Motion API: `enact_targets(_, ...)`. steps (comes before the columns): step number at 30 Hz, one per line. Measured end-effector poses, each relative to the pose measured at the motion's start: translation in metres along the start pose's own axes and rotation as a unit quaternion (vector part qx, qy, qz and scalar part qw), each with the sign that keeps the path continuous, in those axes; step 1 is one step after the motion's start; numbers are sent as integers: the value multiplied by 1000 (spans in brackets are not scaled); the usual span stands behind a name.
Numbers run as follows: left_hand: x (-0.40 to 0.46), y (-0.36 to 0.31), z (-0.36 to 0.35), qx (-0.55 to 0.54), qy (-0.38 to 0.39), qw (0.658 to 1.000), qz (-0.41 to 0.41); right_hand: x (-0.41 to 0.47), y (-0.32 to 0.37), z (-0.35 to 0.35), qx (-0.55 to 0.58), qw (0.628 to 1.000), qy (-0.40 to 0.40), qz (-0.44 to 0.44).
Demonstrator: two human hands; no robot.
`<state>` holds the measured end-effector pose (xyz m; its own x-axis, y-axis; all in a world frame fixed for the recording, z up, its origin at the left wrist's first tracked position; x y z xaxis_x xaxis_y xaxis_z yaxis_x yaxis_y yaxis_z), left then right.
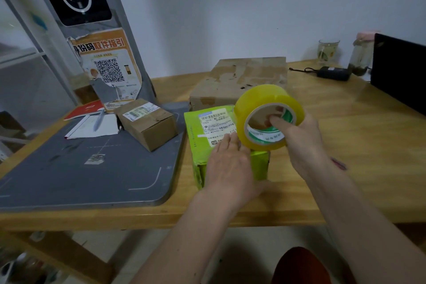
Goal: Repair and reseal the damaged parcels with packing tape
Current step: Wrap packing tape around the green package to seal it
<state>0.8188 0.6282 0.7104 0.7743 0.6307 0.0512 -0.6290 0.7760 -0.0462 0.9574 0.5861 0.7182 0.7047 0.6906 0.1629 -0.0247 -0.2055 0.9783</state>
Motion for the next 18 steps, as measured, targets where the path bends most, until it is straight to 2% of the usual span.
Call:
enact_targets(3,0,4,2,-13,-5,1000,-12,-2,-12,-6,34,998,17,-42)
enact_targets(10,-3,10,1,-6,16,1000,-13,7,-11,16,4,996,42,-80)
enact_targets(13,-11,20,1,5,24,1000,12,6,-23,21,38,992,32,-114)
enact_targets(18,-29,50,4,21,26,997,72,4,-27,16,80,990,37,-112)
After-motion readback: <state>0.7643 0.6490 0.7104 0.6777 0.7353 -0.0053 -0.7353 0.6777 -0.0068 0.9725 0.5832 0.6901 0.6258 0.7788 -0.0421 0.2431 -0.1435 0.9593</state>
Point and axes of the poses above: each hand's wrist, its own x-axis towards the middle knuckle, its own z-axis out of the back of the hand, y = z × x, the point moved 9 cm from there along x, towards the middle knuckle, and after that the axes turned 6 degrees about y, right-handed, at the moved point
